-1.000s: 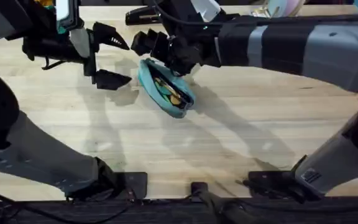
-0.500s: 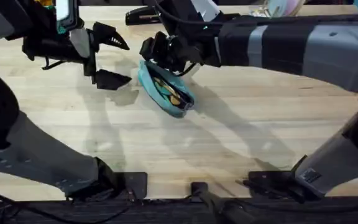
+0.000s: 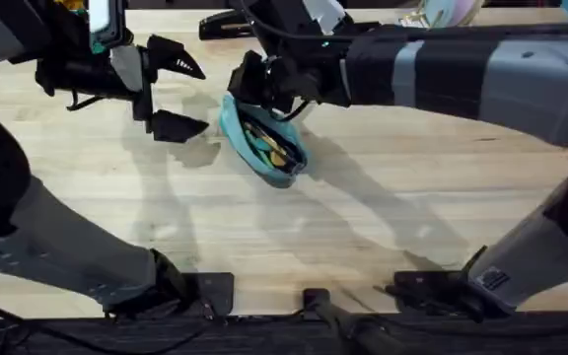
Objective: Unzip the bag, pick up the pens from the table one at a time and place them inside, then zip the bag closed.
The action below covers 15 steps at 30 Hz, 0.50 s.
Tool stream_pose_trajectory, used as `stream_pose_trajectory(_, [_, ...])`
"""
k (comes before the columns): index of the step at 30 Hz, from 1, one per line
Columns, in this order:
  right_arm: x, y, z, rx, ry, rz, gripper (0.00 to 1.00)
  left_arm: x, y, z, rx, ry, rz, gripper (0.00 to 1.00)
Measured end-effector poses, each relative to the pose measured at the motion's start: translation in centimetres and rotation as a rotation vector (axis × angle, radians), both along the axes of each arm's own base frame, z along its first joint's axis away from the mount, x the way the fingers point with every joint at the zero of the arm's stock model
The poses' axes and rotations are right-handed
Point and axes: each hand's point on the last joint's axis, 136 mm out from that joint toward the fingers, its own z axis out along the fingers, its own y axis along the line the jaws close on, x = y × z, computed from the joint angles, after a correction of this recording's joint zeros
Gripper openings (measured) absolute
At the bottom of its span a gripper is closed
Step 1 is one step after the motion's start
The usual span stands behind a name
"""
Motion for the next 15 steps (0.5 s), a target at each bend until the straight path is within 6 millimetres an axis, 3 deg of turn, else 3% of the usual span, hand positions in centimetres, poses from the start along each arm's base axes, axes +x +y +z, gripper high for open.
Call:
stream_pose_trajectory(5, [0.0, 0.0, 0.6, -0.051, -0.077, 0.089, 0.031, 0.0, 0.0, 0.0, 0.0, 0.0, 0.0, 0.994])
stream_pose_trajectory(11, [-0.2, -0.2, 3.4, -0.098, -0.209, 0.201, 0.031, 0.0, 0.0, 0.0, 0.0, 0.0, 0.0, 0.994])
stream_pose_trajectory(15, [-0.3, -0.3, 4.1, -0.125, -0.254, 0.245, 0.031, 0.0, 0.0, 0.0, 0.0, 0.0, 0.0, 0.994])
